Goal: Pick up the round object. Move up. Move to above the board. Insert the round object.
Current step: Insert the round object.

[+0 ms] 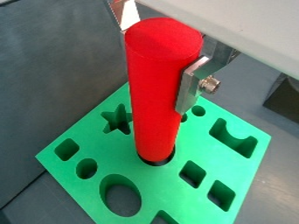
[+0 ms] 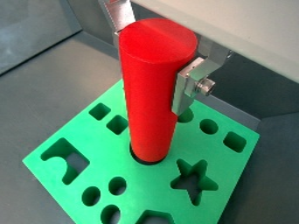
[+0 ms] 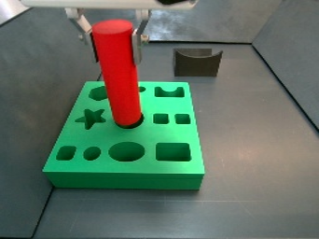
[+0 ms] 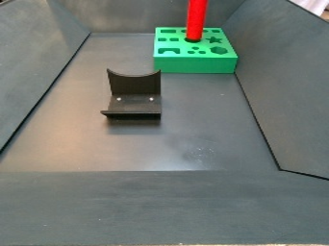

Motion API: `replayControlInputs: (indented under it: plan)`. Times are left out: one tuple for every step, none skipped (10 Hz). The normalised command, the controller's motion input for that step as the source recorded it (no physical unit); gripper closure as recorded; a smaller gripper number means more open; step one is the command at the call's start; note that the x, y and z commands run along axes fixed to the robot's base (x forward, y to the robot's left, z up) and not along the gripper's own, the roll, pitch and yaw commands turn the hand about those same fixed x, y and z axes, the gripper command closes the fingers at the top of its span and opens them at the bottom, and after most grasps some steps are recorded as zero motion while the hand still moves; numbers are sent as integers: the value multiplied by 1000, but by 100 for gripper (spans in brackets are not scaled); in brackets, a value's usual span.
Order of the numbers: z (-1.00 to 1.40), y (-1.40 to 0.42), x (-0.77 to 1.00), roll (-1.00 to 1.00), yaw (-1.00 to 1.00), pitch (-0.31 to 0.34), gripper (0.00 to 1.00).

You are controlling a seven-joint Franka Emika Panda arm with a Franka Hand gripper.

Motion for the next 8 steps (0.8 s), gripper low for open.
replayControlInputs:
  plan:
    - [-277, 0, 0, -36, -57, 0, 100]
    - [-280, 0, 80, -17, -94, 4, 100]
    - [-266, 0, 83, 0, -77, 16, 100]
    - [-309, 0, 246, 0, -91, 53, 100]
    - [-323, 0, 371, 10, -94, 90, 100]
    - [-306, 0, 349, 20, -100, 87, 100]
    - [-229, 0, 269, 43, -97, 90, 100]
    - [-286, 0, 106, 24, -46, 36, 100]
